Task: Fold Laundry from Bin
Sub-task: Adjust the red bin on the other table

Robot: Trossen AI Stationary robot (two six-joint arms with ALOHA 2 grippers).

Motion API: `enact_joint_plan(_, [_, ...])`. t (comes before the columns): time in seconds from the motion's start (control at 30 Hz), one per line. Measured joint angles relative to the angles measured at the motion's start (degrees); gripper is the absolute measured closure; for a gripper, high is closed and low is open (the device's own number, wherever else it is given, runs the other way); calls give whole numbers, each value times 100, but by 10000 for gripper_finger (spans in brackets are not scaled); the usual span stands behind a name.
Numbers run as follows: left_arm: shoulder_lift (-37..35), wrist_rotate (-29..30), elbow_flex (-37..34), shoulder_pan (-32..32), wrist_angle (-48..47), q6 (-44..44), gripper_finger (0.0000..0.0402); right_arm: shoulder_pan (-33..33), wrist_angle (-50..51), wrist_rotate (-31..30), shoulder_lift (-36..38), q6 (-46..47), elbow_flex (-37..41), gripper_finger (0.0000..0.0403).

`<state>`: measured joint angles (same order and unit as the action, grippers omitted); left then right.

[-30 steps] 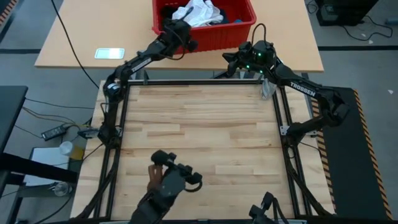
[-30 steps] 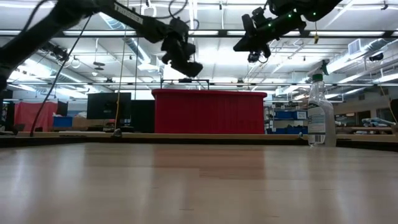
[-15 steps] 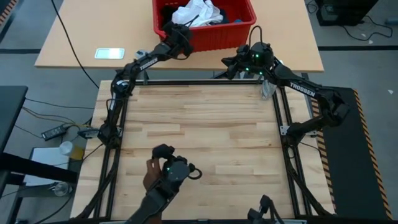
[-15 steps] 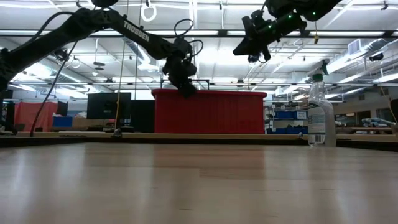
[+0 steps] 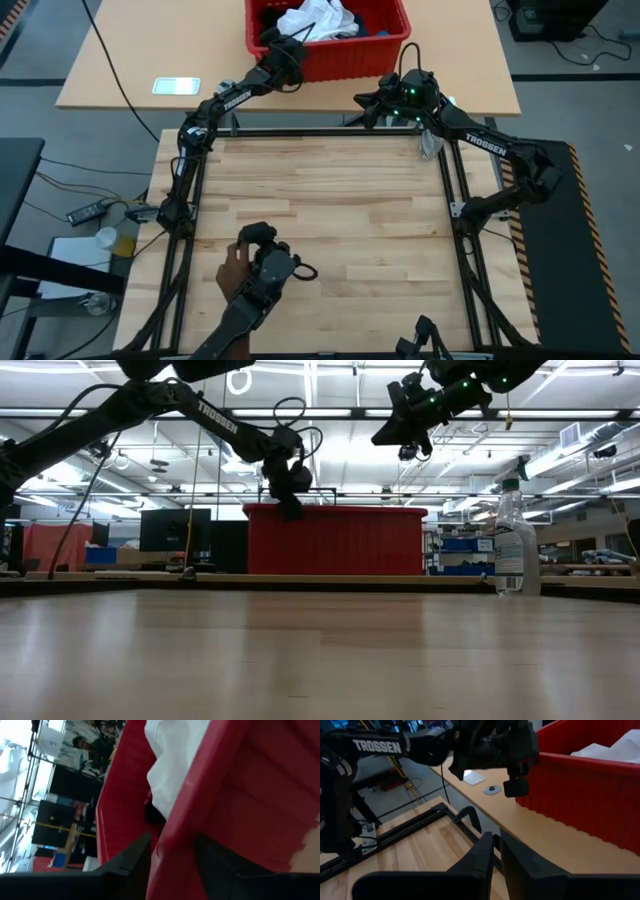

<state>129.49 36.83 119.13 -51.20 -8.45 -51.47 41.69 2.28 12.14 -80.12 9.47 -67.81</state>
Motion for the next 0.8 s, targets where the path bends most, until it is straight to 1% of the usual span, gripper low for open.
enact_joint_plan(0.07, [32, 11, 2, -55, -15, -10, 259, 0, -10, 0, 0, 2, 0, 359])
enact_joint_plan(0.13, [43, 41, 2, -84, -34, -67, 274, 0, -6, -2, 0, 2, 0, 359])
enact_joint_plan(0.27, [43, 106, 2, -70, -77, -297, 329, 0, -8, -1, 0, 2, 0, 359])
enact_joint_plan(0.37, [41, 115, 2, -46, -75, -450, 331, 0, -8, -1, 2, -1, 2, 359])
enact_joint_plan(0.57, [41, 164, 2, 3, -79, -435, 331, 0, -6, -2, 2, -51, 2, 359])
enact_joint_plan(0.67, [33, 328, 2, 81, -113, -427, 331, 0, -6, -27, 2, -58, 3, 359])
enact_joint_plan(0.8, [-59, 495, 2, 246, -427, -253, 332, 0, -4, -34, 2, -144, 4, 359])
